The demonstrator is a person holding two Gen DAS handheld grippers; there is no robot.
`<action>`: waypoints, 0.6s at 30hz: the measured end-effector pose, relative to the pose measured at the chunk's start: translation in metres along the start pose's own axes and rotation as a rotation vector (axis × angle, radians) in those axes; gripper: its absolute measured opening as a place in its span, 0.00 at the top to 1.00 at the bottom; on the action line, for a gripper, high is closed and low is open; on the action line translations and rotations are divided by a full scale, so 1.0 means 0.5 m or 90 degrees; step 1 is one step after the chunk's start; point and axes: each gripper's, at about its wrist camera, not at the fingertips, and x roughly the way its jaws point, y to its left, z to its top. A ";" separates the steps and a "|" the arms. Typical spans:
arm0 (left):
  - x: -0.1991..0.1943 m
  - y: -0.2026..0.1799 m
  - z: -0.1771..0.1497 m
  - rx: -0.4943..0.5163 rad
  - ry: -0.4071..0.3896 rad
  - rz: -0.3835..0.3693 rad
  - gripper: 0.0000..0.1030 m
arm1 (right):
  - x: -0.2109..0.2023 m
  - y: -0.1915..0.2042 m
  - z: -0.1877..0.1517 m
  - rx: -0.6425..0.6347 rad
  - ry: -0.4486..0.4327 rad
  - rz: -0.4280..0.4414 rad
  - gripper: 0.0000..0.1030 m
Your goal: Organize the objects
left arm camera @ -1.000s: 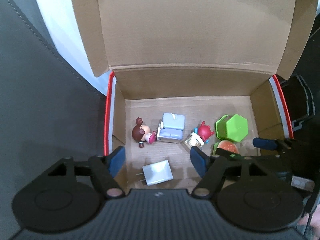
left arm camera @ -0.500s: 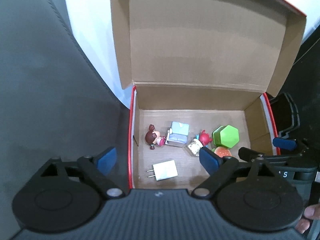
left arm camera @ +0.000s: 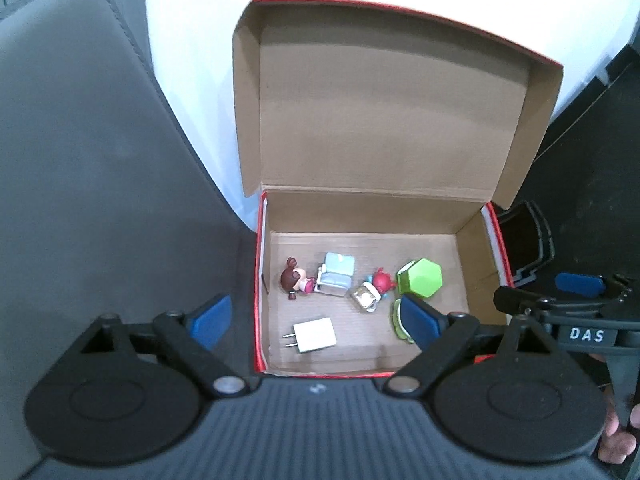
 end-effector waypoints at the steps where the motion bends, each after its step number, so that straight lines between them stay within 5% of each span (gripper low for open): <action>1: -0.005 -0.001 -0.001 0.000 0.001 -0.004 0.12 | -0.011 0.001 0.003 0.000 -0.003 0.000 0.00; 18: -0.128 -0.028 -0.004 0.064 -0.034 -0.007 0.12 | -0.156 -0.016 -0.008 0.087 -0.047 -0.012 0.00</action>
